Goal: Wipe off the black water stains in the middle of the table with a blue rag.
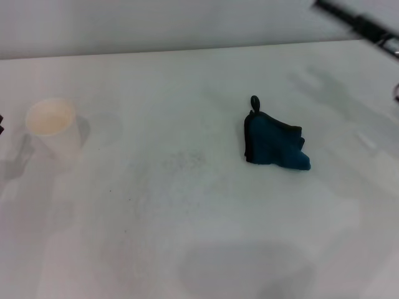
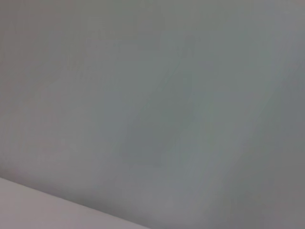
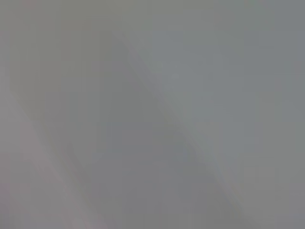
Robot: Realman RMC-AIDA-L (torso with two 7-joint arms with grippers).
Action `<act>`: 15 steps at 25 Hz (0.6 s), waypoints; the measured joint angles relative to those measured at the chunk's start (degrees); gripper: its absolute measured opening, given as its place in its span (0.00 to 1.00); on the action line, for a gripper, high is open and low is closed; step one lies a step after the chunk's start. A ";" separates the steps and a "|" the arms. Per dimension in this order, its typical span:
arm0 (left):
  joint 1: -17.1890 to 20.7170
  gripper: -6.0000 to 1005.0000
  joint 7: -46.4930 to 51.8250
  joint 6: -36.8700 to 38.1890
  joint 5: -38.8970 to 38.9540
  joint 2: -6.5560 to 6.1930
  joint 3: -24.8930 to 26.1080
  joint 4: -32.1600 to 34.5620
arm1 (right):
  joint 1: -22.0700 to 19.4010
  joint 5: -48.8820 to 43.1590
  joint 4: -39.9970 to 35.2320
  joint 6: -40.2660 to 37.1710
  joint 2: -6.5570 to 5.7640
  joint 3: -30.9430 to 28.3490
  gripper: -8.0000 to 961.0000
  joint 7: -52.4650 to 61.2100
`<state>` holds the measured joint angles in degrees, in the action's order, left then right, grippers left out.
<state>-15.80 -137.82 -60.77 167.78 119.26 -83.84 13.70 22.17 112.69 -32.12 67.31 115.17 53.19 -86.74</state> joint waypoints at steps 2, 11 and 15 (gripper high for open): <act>0.00 0.89 0.01 -0.02 0.00 0.00 0.34 0.00 | 0.14 4.93 5.89 6.04 -0.07 -7.08 0.83 -2.58; -0.86 0.89 0.85 -0.04 0.00 0.02 2.19 0.01 | -0.50 9.54 25.53 -0.35 0.62 -23.87 0.90 -49.27; -1.46 0.89 2.26 0.23 0.00 0.08 3.03 0.01 | 0.17 10.74 32.22 -2.96 0.86 -28.42 0.89 -65.20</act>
<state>-17.26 -135.56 -60.54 167.78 119.34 -80.81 13.71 22.34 123.43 0.10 64.36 116.03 24.78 -151.95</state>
